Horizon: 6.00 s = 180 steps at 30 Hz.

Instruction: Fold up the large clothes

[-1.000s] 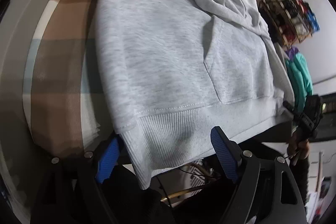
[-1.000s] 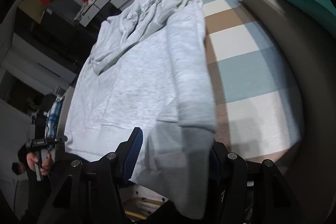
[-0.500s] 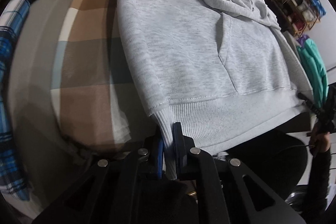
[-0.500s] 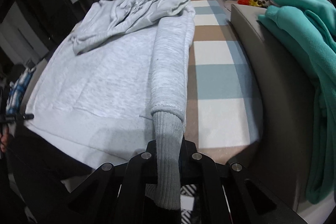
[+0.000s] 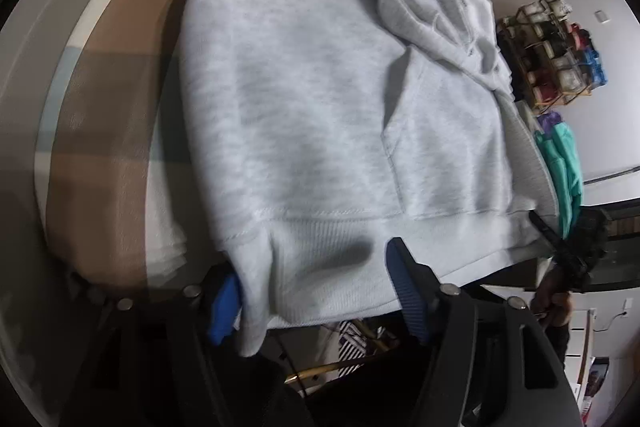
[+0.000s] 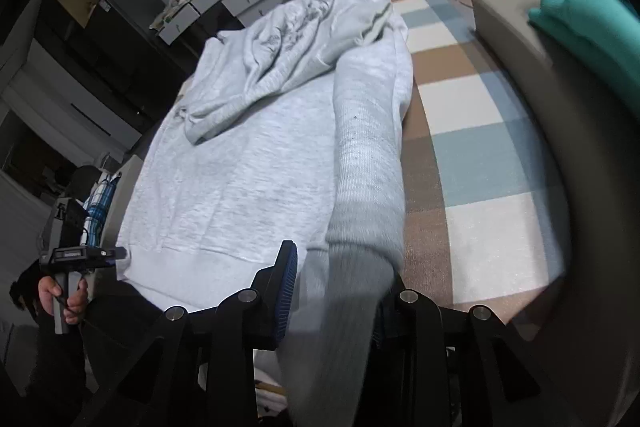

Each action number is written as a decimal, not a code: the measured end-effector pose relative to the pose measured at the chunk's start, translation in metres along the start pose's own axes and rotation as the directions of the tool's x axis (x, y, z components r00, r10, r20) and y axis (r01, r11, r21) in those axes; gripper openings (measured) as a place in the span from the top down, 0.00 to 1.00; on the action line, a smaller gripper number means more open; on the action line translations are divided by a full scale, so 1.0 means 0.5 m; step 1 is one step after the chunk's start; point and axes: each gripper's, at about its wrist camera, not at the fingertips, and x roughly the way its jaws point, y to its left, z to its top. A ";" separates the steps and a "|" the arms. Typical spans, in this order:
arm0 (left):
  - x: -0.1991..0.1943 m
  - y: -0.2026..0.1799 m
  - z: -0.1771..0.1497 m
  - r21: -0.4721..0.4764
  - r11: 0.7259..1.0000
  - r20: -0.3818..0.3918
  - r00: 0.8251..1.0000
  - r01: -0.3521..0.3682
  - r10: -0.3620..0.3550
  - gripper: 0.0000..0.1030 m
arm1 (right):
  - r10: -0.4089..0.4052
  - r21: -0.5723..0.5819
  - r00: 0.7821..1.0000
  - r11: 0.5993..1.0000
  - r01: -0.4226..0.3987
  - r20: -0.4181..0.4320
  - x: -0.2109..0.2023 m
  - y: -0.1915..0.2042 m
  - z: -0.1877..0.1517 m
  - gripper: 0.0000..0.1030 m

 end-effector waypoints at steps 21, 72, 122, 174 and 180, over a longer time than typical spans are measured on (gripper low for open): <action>-0.130 -0.051 -0.189 0.163 0.985 0.086 0.995 -0.054 0.041 0.96 | 0.040 -0.057 0.997 0.998 -0.037 0.065 -0.168 0.038 -0.113 0.95; -0.145 -0.132 0.448 -0.014 0.995 0.251 0.963 0.103 -0.096 0.21 | -0.100 0.048 0.962 0.995 0.091 0.252 0.043 -0.032 0.563 0.24; 0.147 -0.491 0.563 0.730 0.662 -0.035 0.958 -0.170 0.285 0.92 | -0.082 -0.190 0.994 0.979 0.067 -0.077 0.198 0.048 0.343 0.17; 0.011 -0.308 0.555 0.558 0.363 0.479 0.647 -0.746 0.593 0.93 | -0.123 -0.123 0.992 0.985 0.119 -0.027 0.215 0.049 0.345 0.17; -0.028 -0.306 0.543 0.444 0.365 0.532 0.569 -0.818 0.627 0.50 | -0.252 -0.213 0.967 0.946 0.242 -0.020 0.209 0.098 0.356 0.18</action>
